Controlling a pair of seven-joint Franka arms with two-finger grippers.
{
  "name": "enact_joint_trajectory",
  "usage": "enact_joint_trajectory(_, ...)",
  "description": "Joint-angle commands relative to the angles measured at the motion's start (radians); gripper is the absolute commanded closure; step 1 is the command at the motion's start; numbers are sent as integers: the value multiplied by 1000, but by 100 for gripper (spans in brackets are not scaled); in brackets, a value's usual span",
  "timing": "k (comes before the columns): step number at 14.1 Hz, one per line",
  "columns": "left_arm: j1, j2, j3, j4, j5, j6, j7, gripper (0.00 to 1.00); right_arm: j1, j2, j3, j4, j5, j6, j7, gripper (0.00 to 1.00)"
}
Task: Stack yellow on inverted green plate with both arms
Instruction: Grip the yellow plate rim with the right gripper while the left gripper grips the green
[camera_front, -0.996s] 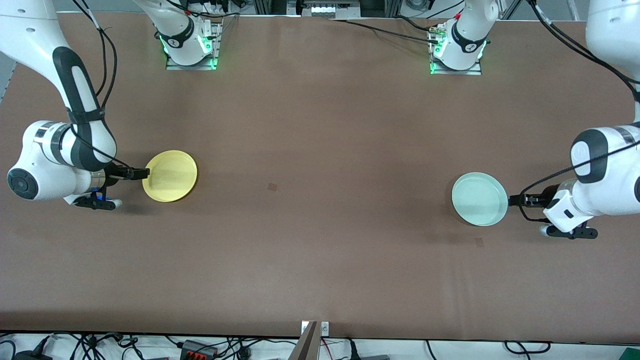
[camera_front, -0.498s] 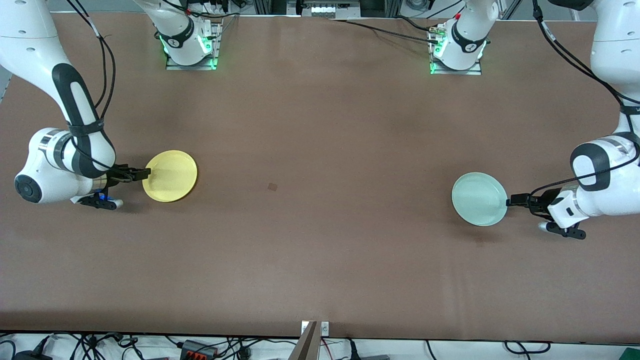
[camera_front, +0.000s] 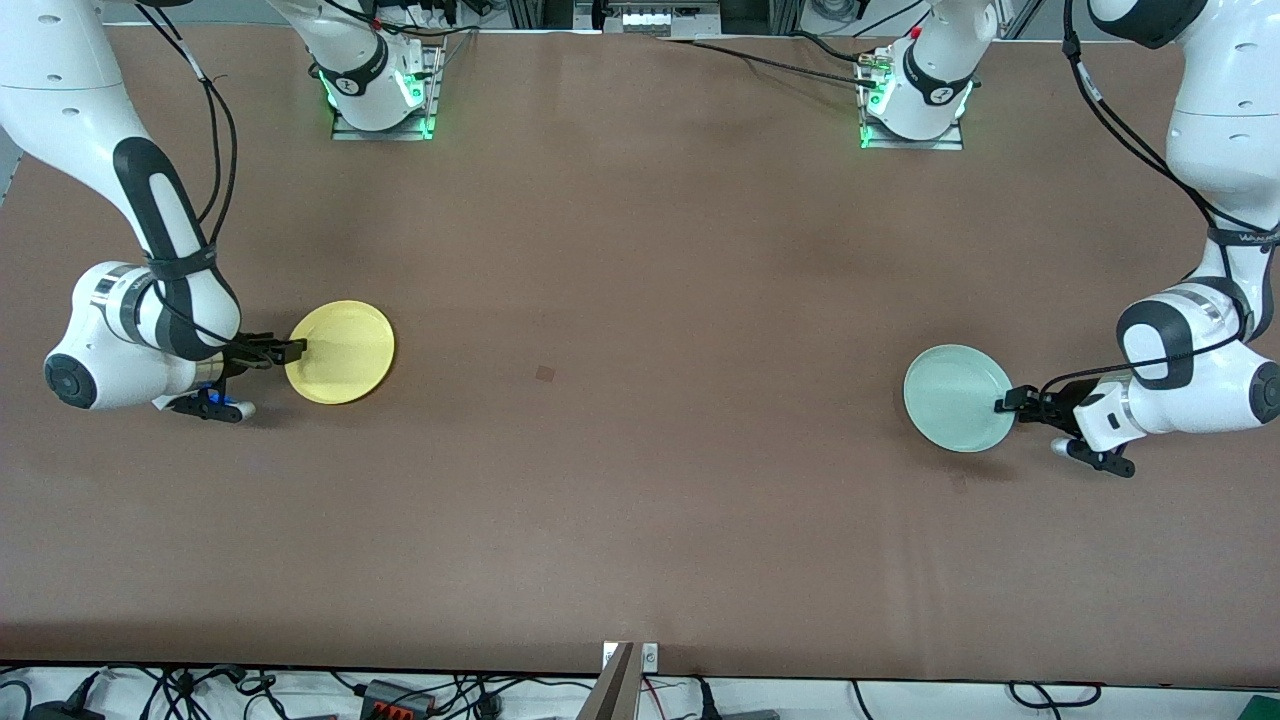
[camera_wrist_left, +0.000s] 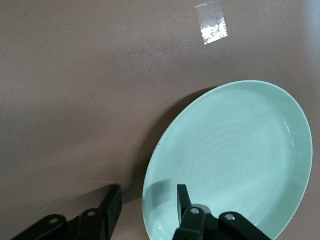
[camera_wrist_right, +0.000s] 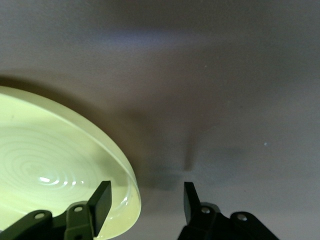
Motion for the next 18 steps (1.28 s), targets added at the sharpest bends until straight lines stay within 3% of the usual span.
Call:
enact_joint_trajectory(1, 3, 3, -8, 2, -27, 8, 47, 87, -5, 7, 10, 14, 11, -3, -18, 61)
enact_joint_trajectory(3, 2, 13, -8, 14, -27, 19, 47, 93, -1, 7, 11, 14, 11, -11, -18, 88)
enact_joint_trajectory(4, 0, 16, -8, 14, -27, 39, 47, 96, -2, 7, 11, 14, 11, -12, -18, 97)
enact_joint_trajectory(5, -4, 29, -8, 19, -25, 54, 46, 99, -2, 7, 11, 14, 11, -12, -18, 100)
enact_joint_trajectory(7, -24, 26, -10, 69, -14, 48, 41, 99, -4, 8, 11, 16, 11, -3, -19, 100)
enact_joint_trajectory(12, -99, -36, 3, 86, 24, 44, 7, 99, 1, 2, 13, 26, 9, -15, -25, 100)
enact_joint_trajectory(18, -256, -143, -4, 105, 412, 42, -325, 99, 27, -13, 33, 247, 9, -238, -58, 100)
